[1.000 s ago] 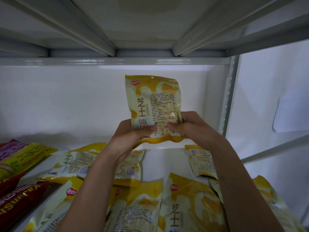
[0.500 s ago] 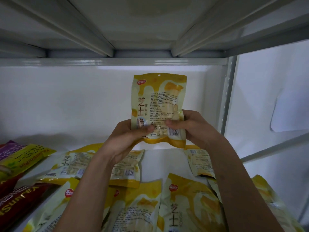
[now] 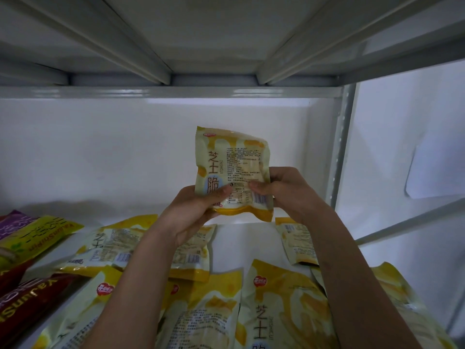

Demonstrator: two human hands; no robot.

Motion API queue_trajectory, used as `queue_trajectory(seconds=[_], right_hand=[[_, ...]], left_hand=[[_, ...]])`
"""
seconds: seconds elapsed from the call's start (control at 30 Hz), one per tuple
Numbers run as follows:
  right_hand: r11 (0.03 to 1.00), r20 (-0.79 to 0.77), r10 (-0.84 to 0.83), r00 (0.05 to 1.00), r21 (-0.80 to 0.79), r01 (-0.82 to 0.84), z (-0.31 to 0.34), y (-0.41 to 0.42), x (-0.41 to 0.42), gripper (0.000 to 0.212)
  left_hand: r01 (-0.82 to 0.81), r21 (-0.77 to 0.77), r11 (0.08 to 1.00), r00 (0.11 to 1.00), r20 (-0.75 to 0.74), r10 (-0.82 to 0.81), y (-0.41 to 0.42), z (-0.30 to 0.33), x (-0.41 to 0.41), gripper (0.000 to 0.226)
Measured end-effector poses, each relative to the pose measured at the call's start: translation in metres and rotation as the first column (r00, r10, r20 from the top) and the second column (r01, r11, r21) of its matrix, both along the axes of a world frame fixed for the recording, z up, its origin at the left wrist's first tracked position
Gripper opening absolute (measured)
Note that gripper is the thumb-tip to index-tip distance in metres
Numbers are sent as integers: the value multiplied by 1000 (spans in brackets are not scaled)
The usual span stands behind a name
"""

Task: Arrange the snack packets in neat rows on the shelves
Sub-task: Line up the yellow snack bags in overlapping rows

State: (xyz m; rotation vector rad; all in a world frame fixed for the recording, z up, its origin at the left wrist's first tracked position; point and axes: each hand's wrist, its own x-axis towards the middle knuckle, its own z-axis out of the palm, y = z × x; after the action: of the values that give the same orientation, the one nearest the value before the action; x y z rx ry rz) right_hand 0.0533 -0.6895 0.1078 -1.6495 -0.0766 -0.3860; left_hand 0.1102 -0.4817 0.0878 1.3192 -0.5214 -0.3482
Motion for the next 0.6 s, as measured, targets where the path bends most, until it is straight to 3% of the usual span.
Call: queue_trajectory(seconds=[0.1, 0.27, 0.4, 0.6], right_hand=[[998, 28, -19, 999, -56, 20, 1, 1, 0, 26], [989, -6, 132, 991, 61, -132, 4, 1, -5, 34], [986, -42, 153, 987, 69, -150, 0, 3, -3, 31], [1000, -13, 17, 1000, -10, -17, -2, -3, 3, 30]], left_hand=[[-25, -13, 1000, 999, -22, 25, -1, 1, -1, 42], [-15, -90, 996, 1000, 24, 17, -2, 3, -2, 55], [-1, -97, 995, 999, 51, 6, -7, 2, -6, 52], [8, -27, 1000, 999, 33, -7, -6, 2, -9, 39]])
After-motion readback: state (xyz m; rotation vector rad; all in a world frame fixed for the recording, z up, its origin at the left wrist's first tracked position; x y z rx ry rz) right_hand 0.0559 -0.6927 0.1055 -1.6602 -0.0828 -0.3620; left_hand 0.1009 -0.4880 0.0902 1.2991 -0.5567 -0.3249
